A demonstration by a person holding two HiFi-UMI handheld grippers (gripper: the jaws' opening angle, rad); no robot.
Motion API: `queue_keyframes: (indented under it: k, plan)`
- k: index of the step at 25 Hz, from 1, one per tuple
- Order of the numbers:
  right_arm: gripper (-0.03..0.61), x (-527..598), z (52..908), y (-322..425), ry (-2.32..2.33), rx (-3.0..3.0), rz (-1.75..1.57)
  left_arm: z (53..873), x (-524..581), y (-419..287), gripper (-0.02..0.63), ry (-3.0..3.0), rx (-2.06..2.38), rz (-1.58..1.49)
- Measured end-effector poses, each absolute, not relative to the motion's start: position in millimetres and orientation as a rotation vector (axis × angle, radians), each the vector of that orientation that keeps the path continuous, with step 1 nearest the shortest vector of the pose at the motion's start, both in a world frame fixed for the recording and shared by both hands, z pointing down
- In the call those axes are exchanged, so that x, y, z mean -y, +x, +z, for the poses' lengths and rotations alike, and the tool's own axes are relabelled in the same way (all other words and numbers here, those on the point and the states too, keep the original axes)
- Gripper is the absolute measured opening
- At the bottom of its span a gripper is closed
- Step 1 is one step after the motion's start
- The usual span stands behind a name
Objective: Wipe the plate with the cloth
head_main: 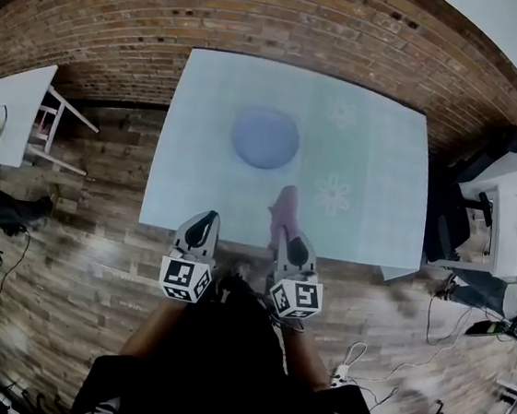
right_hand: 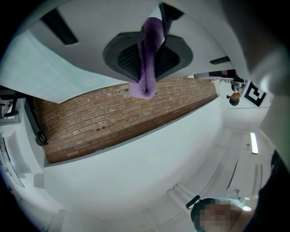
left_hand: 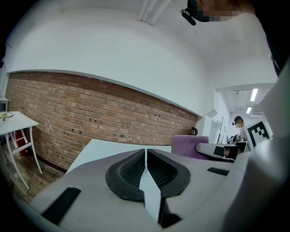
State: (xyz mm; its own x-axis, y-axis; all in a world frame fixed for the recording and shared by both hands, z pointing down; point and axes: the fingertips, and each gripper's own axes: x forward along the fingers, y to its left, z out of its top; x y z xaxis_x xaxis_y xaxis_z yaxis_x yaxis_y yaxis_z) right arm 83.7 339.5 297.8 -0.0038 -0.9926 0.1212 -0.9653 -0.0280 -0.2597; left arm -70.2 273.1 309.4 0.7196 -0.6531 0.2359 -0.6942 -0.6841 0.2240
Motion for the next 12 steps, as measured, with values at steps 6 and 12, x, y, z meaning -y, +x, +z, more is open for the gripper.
queue_keyframes:
  k: [6,12]
  plan:
    - [0.071,-303.6,311.0,92.8,-2.163,-2.118,-0.452,322.0,-234.6,-65.6,0.043,2.611,1.064,0.24]
    - [0.071,-264.6,315.2,98.7,-2.235,-2.052,-0.462,339.3,-183.6,-58.4,0.043,2.606,0.993,0.258]
